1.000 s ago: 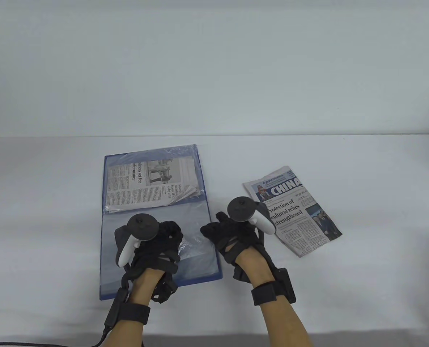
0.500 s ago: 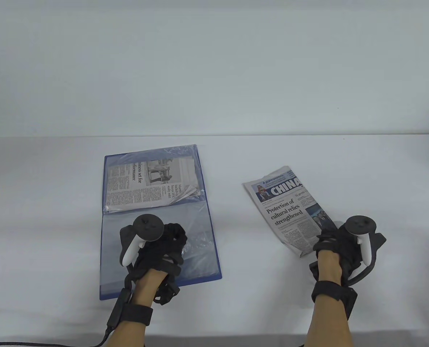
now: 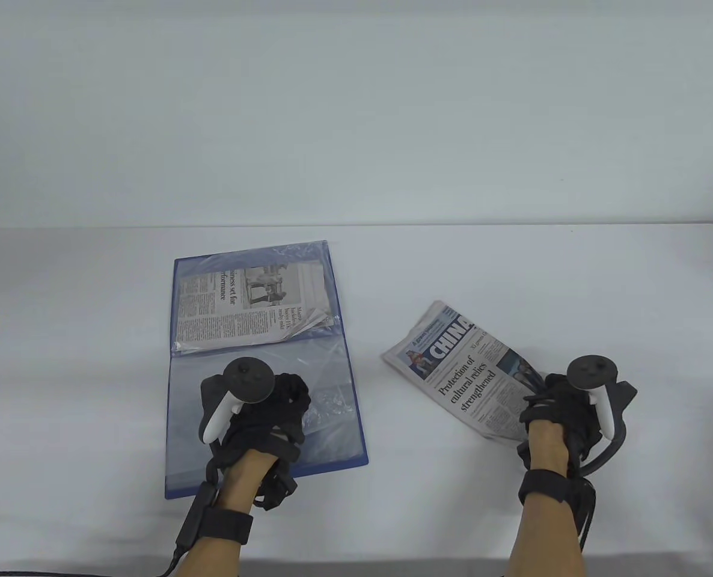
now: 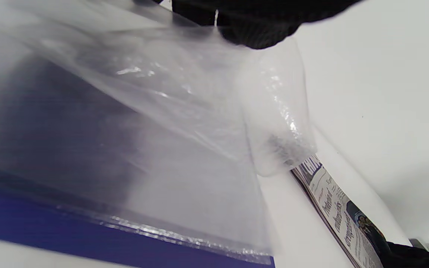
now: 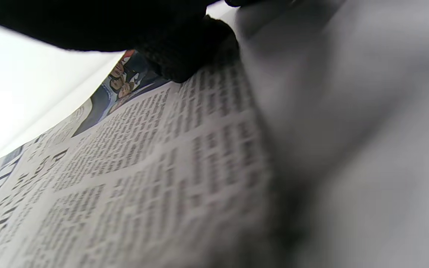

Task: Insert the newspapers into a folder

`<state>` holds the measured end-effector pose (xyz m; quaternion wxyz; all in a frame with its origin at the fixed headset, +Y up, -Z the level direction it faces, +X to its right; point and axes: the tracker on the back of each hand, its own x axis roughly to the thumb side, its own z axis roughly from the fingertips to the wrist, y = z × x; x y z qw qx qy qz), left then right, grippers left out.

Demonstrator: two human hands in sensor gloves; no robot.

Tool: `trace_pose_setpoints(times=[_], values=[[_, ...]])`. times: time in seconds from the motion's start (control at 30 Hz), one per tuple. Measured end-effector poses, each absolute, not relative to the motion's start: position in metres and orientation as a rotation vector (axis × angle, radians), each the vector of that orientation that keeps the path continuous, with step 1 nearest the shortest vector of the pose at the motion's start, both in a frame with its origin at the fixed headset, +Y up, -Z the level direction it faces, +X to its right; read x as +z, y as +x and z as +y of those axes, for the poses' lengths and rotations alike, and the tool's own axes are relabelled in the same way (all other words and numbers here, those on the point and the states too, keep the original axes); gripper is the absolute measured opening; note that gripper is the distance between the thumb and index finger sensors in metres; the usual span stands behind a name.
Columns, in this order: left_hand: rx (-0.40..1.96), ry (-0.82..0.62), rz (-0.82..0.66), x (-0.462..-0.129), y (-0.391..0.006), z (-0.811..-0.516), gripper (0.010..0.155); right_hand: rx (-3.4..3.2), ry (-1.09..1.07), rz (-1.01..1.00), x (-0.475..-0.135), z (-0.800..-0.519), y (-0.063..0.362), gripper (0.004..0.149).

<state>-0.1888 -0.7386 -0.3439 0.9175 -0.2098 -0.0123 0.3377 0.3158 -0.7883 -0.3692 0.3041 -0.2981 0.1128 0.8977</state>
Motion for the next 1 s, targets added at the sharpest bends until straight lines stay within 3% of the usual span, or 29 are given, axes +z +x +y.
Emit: trace_pose_setpoints(times=[0.17,0.3,0.53,0.77,1.0], values=[[0.727,-0.432,-0.023,-0.345,-0.191,-0.740,0.043,2.421,-0.707,0.257,-0.375,-0.783,0.311,0.041],[0.700,-0.437,-0.033,-0.346,-0.188,-0.741,0.043,2.217,-0.469,0.074,-0.385,-0.754,0.296,0.039],[0.715,-0.429,-0.014,-0.346,-0.192,-0.742,0.043,2.173,-0.282,-0.068,-0.391,-0.718,0.287,0.039],[0.699,-0.441,0.002,-0.346,-0.191,-0.746,0.043,1.949,-0.253,-0.014,-0.387,-0.724,0.295,0.039],[0.712,-0.397,0.008,-0.345,-0.195,-0.742,0.043,1.913,-0.208,0.253,-0.395,-0.744,0.266,0.039]])
